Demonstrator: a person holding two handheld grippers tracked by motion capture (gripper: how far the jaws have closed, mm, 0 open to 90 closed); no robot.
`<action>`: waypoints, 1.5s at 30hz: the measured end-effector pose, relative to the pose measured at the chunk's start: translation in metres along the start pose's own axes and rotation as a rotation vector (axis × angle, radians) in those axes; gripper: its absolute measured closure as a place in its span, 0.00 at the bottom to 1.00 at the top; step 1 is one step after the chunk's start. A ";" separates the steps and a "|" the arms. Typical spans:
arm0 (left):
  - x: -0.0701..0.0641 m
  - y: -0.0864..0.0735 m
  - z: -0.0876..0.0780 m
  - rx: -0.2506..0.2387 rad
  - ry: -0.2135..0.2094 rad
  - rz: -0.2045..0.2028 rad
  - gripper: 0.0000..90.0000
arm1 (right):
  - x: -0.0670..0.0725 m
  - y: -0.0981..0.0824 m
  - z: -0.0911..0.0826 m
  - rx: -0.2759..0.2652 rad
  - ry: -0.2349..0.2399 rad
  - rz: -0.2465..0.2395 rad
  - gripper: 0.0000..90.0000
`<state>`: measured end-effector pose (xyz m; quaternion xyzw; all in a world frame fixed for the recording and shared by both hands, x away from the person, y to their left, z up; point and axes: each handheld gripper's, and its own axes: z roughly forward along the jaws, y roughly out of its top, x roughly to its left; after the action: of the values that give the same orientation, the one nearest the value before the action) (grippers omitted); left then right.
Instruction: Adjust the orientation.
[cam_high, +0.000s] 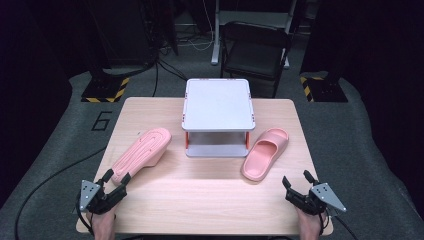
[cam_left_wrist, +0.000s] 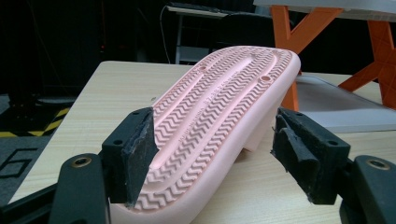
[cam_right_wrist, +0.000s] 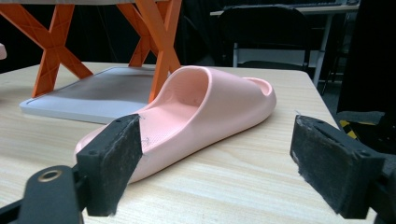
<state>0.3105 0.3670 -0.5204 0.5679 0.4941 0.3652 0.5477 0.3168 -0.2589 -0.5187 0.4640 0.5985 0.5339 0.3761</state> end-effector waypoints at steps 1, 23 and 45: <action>0.000 0.000 0.000 0.008 -0.004 0.001 0.32 | 0.001 0.000 0.000 0.004 -0.001 -0.001 0.19; 0.000 0.000 -0.002 0.032 0.004 -0.027 0.32 | 0.013 0.026 0.084 0.179 -0.071 -0.040 0.22; 0.003 0.000 -0.004 0.033 -0.001 -0.035 0.33 | 0.000 0.033 0.102 0.250 -0.118 -0.064 0.91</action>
<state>0.3076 0.3704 -0.5198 0.5683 0.5098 0.3472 0.5446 0.4187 -0.2296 -0.5011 0.5188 0.6516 0.4146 0.3665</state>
